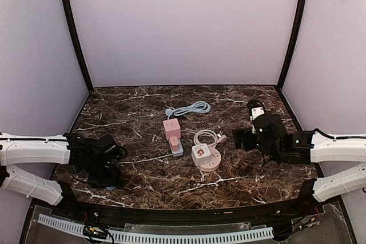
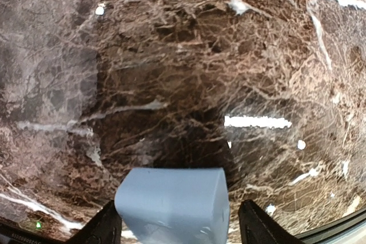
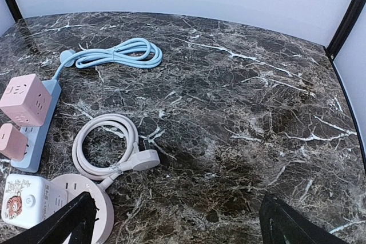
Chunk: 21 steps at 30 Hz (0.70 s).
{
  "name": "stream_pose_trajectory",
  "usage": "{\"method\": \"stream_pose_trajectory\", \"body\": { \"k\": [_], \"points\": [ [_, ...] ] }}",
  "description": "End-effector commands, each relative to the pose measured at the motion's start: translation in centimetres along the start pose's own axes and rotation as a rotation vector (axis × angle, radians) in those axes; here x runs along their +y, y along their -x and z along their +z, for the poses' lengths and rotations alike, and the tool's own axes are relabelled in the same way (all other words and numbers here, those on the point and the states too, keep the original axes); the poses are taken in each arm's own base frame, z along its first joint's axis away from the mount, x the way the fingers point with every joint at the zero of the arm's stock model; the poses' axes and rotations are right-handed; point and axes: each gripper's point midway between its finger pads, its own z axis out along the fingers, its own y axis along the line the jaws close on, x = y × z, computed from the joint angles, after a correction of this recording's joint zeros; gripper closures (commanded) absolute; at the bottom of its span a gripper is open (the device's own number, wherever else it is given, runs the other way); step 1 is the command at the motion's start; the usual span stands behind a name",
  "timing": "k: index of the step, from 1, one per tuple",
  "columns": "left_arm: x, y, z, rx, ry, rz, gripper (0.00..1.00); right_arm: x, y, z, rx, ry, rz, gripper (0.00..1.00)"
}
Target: Insert the plug
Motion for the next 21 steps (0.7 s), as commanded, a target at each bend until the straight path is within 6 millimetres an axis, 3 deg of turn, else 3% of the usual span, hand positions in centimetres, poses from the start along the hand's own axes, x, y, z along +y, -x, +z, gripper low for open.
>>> {"method": "stream_pose_trajectory", "body": {
  "k": [1,13,21],
  "points": [
    [-1.0,1.1,0.1,-0.031,-0.001,0.044,0.33,-0.6,-0.1,0.2,-0.002,-0.03,0.007,0.01],
    [-3.1,2.9,0.3,-0.04,0.028,0.171,0.52,-0.5,-0.2,0.2,0.002,-0.026,0.005,0.01],
    [-8.7,3.3,0.5,-0.036,-0.017,0.266,0.52,-0.5,-0.1,0.2,0.0,-0.024,0.006,0.01]
  ]
}}
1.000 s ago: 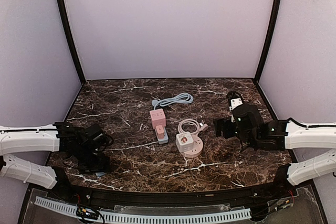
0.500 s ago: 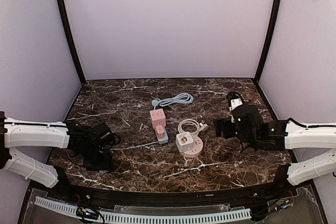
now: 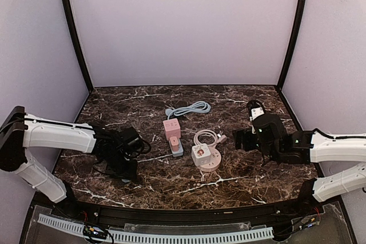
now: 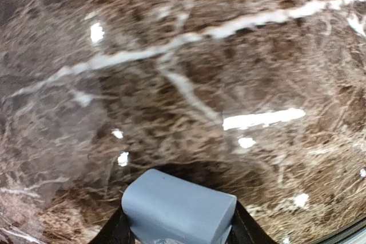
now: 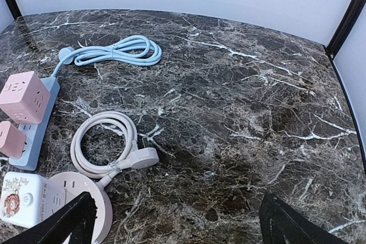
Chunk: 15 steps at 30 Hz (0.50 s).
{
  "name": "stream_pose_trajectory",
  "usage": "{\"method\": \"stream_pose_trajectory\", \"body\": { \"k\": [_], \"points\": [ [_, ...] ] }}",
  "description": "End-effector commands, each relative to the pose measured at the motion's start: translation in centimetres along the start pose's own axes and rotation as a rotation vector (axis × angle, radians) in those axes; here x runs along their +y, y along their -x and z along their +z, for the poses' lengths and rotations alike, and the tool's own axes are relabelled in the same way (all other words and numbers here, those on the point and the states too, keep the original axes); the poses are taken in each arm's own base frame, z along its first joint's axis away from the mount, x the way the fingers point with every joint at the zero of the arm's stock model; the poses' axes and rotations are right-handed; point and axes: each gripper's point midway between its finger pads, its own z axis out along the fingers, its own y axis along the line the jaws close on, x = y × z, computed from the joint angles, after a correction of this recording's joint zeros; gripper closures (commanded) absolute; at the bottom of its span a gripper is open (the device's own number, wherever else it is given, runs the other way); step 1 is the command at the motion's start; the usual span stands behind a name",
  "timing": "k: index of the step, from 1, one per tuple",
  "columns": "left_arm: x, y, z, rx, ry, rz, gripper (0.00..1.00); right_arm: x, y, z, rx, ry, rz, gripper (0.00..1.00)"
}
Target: Insert the plug
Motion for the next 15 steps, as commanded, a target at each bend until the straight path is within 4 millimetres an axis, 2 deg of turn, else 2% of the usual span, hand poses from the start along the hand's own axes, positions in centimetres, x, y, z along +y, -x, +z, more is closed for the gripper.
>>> {"method": "stream_pose_trajectory", "body": {
  "k": [1,15],
  "points": [
    [-4.1,1.2,-0.2,-0.02,-0.048,0.073,0.52,-0.5,0.1,0.1,-0.008,-0.02,0.012,0.01],
    [-13.3,0.8,0.9,0.047,-0.158,0.137,0.47,-0.5,0.6,-0.6,-0.025,0.005,0.035,0.01]
  ]
}}
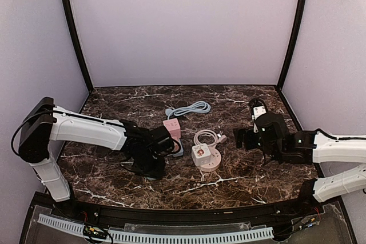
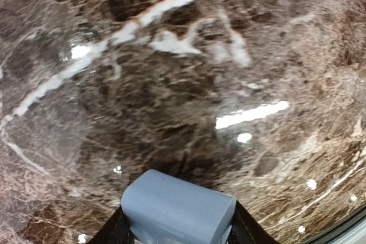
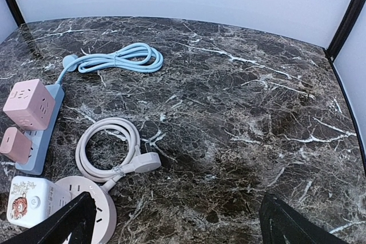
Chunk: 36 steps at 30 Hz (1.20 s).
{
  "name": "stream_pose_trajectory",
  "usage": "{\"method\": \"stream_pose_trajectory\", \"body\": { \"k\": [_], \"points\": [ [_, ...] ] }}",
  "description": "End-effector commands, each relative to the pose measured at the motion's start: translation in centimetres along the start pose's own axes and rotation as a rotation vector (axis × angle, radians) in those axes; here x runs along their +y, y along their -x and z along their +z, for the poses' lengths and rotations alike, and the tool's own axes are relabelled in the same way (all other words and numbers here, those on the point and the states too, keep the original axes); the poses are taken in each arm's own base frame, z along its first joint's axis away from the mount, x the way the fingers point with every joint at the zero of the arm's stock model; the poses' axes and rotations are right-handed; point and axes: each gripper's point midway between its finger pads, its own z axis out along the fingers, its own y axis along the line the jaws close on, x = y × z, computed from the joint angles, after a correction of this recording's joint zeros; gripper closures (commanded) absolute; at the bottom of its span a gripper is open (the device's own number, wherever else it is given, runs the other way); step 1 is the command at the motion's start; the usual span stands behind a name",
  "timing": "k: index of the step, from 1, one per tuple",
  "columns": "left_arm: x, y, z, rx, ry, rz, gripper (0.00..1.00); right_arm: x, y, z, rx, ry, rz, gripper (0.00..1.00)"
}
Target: Insert the plug
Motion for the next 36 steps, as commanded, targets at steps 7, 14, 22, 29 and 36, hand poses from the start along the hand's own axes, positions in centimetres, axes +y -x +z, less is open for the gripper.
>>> {"method": "stream_pose_trajectory", "body": {
  "k": [7,14,22,29,36],
  "points": [
    [-6.4,0.6,-0.8,0.029,-0.197,0.029,0.28,-0.3,0.0,-0.3,-0.006,0.009,0.023,0.01],
    [-8.0,1.6,-3.0,-0.016,-0.264,0.062,0.14,-0.2,0.0,-0.4,-0.005,0.016,0.023,0.01],
    [-6.5,5.3,-8.2,-0.213,-0.114,0.354,0.07,-0.1,0.3,-0.7,-0.014,0.033,0.029,0.01],
    [-4.3,7.0,-8.6,-0.338,0.057,0.722,0.1,-0.1,1.0,-1.6,-0.043,0.074,0.054,0.01],
    [-5.5,3.7,-7.1,-0.256,-0.063,1.164,0.14,0.2,1.2,-2.4,-0.071,0.125,0.072,0.01]
  ]
}}
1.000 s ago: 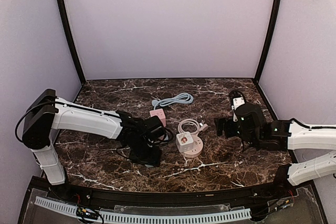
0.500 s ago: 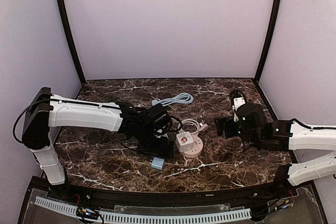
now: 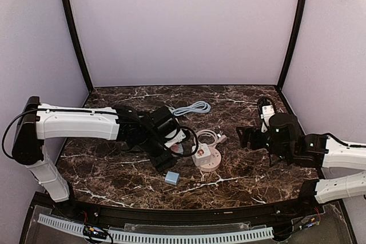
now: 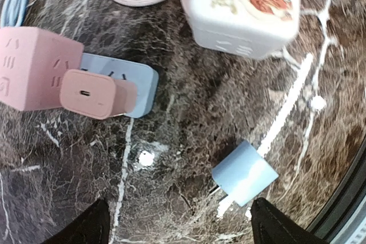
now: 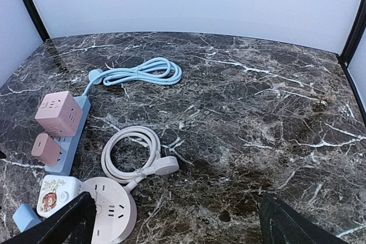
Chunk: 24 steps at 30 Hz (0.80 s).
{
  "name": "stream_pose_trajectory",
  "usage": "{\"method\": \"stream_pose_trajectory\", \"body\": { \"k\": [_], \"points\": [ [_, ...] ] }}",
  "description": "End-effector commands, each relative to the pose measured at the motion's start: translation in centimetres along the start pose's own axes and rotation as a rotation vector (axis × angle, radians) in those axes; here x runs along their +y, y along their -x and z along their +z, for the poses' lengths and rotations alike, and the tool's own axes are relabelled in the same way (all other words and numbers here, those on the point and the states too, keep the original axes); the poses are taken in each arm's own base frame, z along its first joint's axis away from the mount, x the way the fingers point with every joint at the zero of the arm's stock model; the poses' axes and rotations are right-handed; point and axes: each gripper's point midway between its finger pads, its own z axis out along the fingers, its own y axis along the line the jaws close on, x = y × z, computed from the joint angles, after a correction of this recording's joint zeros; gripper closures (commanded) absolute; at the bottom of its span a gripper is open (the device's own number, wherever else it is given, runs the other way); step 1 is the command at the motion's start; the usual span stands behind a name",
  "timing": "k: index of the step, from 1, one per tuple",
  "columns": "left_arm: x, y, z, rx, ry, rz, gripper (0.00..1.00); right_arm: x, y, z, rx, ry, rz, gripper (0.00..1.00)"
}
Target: Insert the plug
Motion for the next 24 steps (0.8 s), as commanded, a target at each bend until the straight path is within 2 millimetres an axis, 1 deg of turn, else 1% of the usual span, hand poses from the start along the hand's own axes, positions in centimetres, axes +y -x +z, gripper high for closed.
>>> {"method": "stream_pose_trajectory", "body": {
  "k": [1,3,6,7,8,11,13,16,21,24],
  "points": [
    [-3.0,-0.8,-0.6,-0.022,-0.168,0.332,0.14,0.2,0.1,-0.2,-0.017,0.035,0.014,0.01],
    [-3.7,-1.2,-0.4,-0.03,-0.207,0.406,0.14,0.3,0.1,-0.2,-0.019,0.04,0.014,0.01],
    [-3.9,-2.2,0.5,-0.004,-0.22,0.515,0.15,0.6,0.2,-0.3,-0.018,0.054,0.015,0.01],
    [-3.9,-2.6,0.8,0.013,-0.227,0.536,0.15,0.6,0.2,-0.3,-0.019,0.057,0.015,0.01],
    [-4.0,-3.5,0.9,0.045,-0.244,0.592,0.15,0.7,0.1,-0.2,-0.017,0.062,0.014,0.01],
    [-4.3,-5.3,1.4,0.093,-0.286,0.73,0.16,0.8,0.1,-0.3,-0.017,0.068,0.016,0.01],
    [-4.4,-5.6,1.7,0.083,-0.311,0.79,0.16,0.7,0.1,-0.3,-0.021,0.068,0.016,0.01],
    [-5.2,-5.2,1.9,0.032,-0.378,0.805,0.17,0.7,0.2,-0.4,-0.024,0.069,0.018,0.01],
    [-5.3,-4.9,3.3,0.052,-0.389,0.81,0.22,0.7,0.1,-0.4,-0.024,0.073,0.019,0.01],
    [-5.4,-4.7,3.8,0.034,-0.389,0.822,0.23,0.8,0.2,-0.5,-0.024,0.079,0.02,0.01]
  ]
}}
